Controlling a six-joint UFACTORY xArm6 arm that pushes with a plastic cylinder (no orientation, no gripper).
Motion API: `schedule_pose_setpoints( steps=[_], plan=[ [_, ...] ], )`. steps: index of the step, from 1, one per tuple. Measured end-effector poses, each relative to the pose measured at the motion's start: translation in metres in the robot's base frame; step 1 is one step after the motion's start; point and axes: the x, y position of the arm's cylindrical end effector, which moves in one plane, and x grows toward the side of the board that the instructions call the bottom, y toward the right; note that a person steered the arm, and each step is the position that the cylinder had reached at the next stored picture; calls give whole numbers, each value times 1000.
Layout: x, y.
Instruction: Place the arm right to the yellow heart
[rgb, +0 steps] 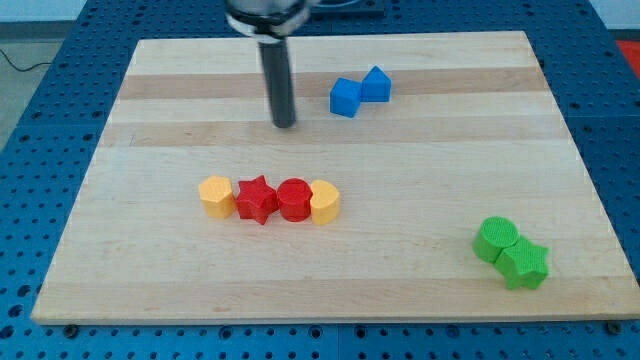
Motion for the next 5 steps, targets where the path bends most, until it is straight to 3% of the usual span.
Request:
schedule_pose_setpoints(
  steps=[1, 3, 5],
  plan=[
    [18, 64],
    [99, 109],
    [172, 110]
  ],
)
